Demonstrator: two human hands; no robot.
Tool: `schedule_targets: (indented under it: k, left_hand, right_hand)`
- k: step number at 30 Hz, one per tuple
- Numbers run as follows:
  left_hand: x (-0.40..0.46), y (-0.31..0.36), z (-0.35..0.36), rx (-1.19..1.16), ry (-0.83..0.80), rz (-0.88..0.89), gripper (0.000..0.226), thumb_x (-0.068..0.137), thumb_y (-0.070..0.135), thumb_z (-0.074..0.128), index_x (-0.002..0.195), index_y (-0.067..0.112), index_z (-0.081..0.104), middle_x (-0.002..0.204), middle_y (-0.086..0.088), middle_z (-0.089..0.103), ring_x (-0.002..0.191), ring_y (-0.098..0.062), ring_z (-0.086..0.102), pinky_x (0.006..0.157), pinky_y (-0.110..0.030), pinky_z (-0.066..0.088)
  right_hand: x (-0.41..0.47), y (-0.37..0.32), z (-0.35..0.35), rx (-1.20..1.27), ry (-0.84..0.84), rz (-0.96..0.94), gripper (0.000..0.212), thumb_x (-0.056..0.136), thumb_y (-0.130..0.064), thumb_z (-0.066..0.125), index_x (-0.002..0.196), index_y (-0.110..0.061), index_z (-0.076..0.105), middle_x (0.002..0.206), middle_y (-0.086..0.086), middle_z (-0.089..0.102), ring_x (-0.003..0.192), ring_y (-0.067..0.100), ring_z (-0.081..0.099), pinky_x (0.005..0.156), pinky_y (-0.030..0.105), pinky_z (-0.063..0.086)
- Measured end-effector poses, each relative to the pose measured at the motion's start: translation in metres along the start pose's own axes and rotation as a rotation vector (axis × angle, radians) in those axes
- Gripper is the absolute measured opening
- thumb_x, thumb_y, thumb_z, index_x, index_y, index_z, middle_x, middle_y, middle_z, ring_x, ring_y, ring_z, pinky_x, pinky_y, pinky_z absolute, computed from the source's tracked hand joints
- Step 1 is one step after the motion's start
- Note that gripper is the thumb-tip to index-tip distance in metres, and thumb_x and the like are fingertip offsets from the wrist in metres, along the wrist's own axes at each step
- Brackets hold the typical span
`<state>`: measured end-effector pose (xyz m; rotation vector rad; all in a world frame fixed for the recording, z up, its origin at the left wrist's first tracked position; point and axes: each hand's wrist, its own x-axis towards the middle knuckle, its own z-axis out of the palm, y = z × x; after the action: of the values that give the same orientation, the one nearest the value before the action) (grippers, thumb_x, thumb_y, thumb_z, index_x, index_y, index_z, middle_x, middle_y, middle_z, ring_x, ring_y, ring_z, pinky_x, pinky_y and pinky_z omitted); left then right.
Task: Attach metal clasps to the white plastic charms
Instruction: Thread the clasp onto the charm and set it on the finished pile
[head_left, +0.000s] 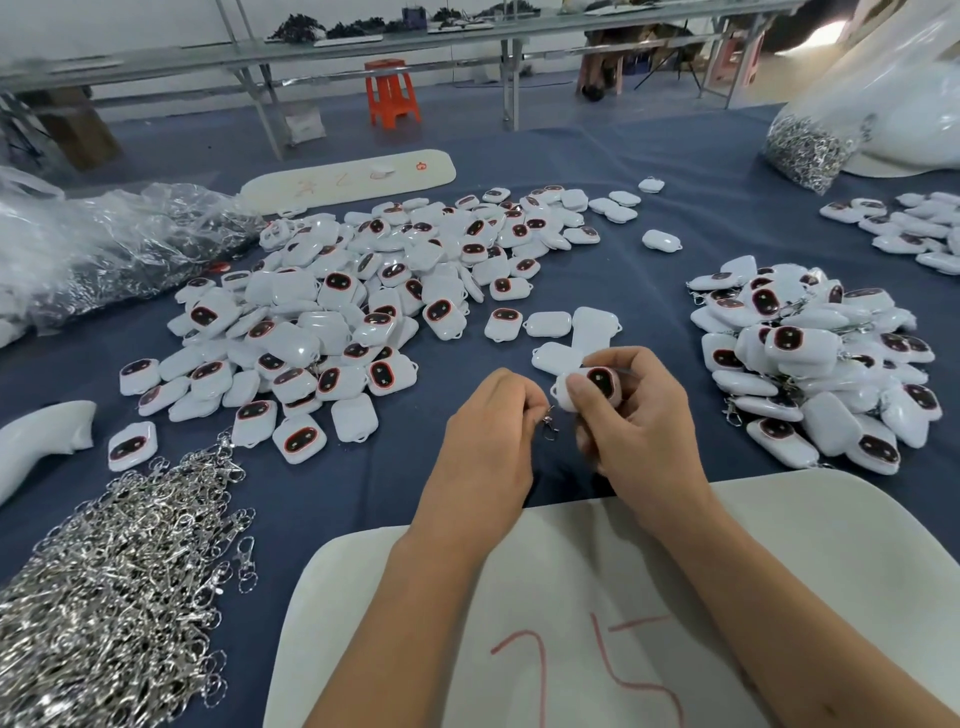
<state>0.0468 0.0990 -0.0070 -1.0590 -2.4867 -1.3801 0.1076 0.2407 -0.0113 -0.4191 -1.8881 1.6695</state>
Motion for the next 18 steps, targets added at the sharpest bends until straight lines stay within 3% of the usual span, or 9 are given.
schedule_targets:
  k: [4, 9, 12, 18]
  left_hand:
    - [-0.0007, -0.0012, -0.0003, -0.003, -0.017, -0.001, 0.021, 0.101, 0.008, 0.049, 0.087, 0.022, 0.054, 0.090, 0.012, 0.054, 0.087, -0.015, 0.054, 0.074, -0.034, 0.044]
    - [-0.0010, -0.0019, 0.0008, 0.034, -0.029, -0.026, 0.023, 0.098, 0.003, 0.049, 0.086, 0.023, 0.051, 0.090, 0.011, 0.052, 0.084, -0.018, 0.052, 0.073, -0.042, 0.046]
    - [-0.0003, -0.0022, 0.0011, 0.035, -0.044, -0.049, 0.024, 0.098, 0.007, 0.047, 0.085, 0.027, 0.049, 0.091, 0.011, 0.052, 0.084, -0.016, 0.052, 0.072, -0.040, 0.047]
    - [-0.0018, -0.0020, 0.0037, 0.051, -0.109, -0.009, 0.019, 0.099, 0.008, 0.046, 0.089, 0.024, 0.051, 0.091, 0.010, 0.052, 0.084, -0.016, 0.051, 0.075, -0.041, 0.047]
  right_hand:
    - [-0.0007, -0.0002, 0.0001, -0.060, -0.010, -0.041, 0.009, 0.092, -0.027, 0.072, 0.094, -0.028, 0.063, 0.065, 0.001, 0.063, 0.046, 0.016, 0.056, 0.044, 0.023, 0.043]
    - [-0.0027, 0.0012, 0.0021, -0.178, -0.020, -0.094, 0.014, 0.089, -0.016, 0.073, 0.084, -0.027, 0.067, 0.061, -0.005, 0.058, 0.054, 0.015, 0.052, 0.054, 0.029, 0.045]
    - [-0.0060, 0.0001, 0.0055, -0.230, 0.028, -0.128, 0.016, 0.088, -0.013, 0.075, 0.083, -0.027, 0.068, 0.063, -0.006, 0.062, 0.056, 0.008, 0.053, 0.057, 0.023, 0.046]
    - [-0.0056, -0.0025, 0.0020, -0.138, 0.069, -0.084, 0.010, 0.093, -0.016, 0.071, 0.087, -0.022, 0.066, 0.059, 0.003, 0.057, 0.048, 0.031, 0.055, 0.046, 0.031, 0.044]
